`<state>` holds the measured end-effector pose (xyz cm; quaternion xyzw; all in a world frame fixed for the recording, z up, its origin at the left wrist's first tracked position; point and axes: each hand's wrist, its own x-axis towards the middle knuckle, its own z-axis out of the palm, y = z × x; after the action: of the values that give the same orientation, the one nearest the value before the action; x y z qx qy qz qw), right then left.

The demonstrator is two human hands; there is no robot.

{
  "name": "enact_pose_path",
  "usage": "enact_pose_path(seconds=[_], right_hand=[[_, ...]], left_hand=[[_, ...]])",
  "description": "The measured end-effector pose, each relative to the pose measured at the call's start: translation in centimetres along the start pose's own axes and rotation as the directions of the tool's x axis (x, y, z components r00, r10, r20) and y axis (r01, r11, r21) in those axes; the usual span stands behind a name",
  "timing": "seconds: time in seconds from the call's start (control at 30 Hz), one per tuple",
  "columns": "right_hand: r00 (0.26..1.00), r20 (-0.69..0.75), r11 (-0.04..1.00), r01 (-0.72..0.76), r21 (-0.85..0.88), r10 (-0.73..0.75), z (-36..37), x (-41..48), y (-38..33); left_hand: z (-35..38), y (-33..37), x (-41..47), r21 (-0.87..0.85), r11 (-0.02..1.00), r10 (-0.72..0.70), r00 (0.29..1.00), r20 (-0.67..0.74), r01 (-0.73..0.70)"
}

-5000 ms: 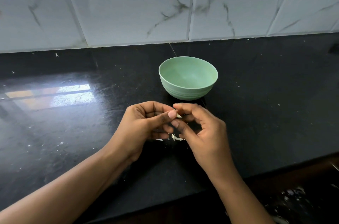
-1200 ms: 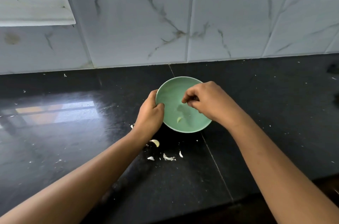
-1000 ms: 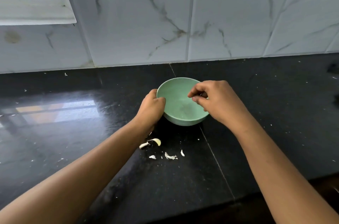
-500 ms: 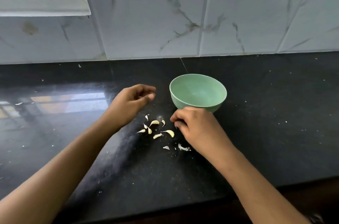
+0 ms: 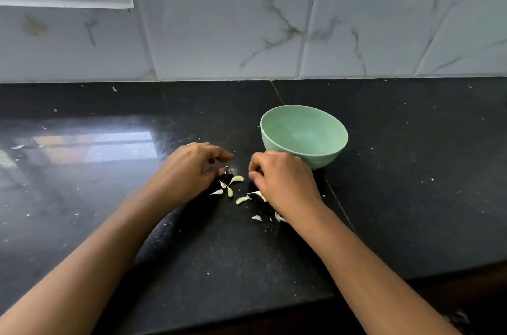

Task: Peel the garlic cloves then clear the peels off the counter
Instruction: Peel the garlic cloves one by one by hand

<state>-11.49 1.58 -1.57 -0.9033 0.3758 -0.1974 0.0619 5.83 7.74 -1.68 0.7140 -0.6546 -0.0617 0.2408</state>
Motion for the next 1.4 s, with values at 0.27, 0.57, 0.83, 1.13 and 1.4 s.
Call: enact_pose_path(seconds=[0.27, 0.57, 0.83, 1.13, 1.4], right_hand=[[0.97, -0.086, 0.925, -0.185, 0.332, 0.225, -3.1, -5.5, 3.7], [0.976, -0.076, 0.946, -0.176, 0.272, 0.203, -5.4, -7.9, 4.4], [0.99, 0.001, 0.981, -0.138, 0.136, 0.139, -4.4, -10.3, 3.4], [0.977, -0.073, 0.969, -0.184, 0.166, 0.199, -4.1, -10.3, 3.6], [0.959, -0.064, 0.939, -0.254, 0.233, 0.275, -4.1, -10.1, 3.8]], left_hand=[[0.6, 2.4, -1.2, -0.026, 0.909, 0.416, 0.903, 0.106, -0.415], [2.8, 4.1, -2.0, -0.098, 0.798, 0.597, 0.755, 0.27, -0.595], [3.0, 3.6, -1.9, -0.06, 0.76, 0.644, 0.738, 0.202, -0.647], [2.9, 3.4, -1.7, -0.02, 0.807, 0.591, 0.807, 0.004, -0.591], [2.5, 3.3, -1.5, -0.096, 0.862, 0.489, 0.866, -0.108, -0.498]])
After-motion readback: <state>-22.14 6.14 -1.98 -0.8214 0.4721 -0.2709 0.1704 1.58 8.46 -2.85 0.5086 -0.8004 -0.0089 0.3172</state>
